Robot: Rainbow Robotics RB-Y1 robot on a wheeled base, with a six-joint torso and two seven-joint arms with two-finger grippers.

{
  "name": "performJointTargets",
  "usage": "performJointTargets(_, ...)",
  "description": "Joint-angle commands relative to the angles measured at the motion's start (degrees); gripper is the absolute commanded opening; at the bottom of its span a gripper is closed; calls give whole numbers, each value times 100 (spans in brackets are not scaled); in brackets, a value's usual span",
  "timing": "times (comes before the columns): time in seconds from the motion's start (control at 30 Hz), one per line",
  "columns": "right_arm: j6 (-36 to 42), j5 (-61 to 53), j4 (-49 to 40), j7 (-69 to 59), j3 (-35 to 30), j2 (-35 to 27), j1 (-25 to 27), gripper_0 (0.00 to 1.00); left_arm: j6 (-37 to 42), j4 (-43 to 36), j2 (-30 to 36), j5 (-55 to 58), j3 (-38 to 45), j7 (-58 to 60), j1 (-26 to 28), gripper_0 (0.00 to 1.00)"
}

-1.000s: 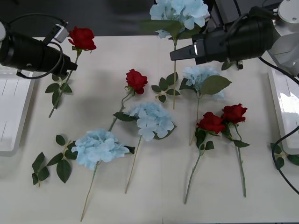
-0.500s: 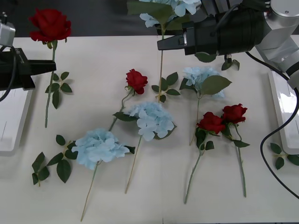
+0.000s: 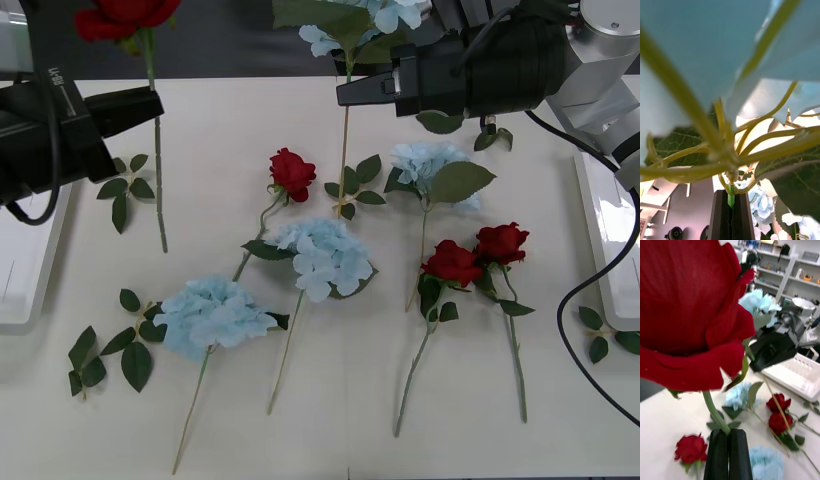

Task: Place the red flowers into the right box and the blue flowers into the left box. If a person shows an open palm, hand one flower to the person first, then continue sorting.

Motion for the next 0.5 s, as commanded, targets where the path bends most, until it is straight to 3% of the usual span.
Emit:
performJointTargets(0.03, 16, -16, 83, -6, -122, -32, -282, 0, -1035, -480, -349, -319, -1102, -8, -438, 0)
performJointTargets(0.27, 236, 1030, 734, -613, -131, -436, -282, 0, -1650, -524, -867, -802, -1929, -16, -886, 0)
performJointTargets(0.5, -90, 2498, 1701, -1465, -122, -823, -291, 0, -2556, -674, -1685, -750, -2667, -25, -1150, 0)
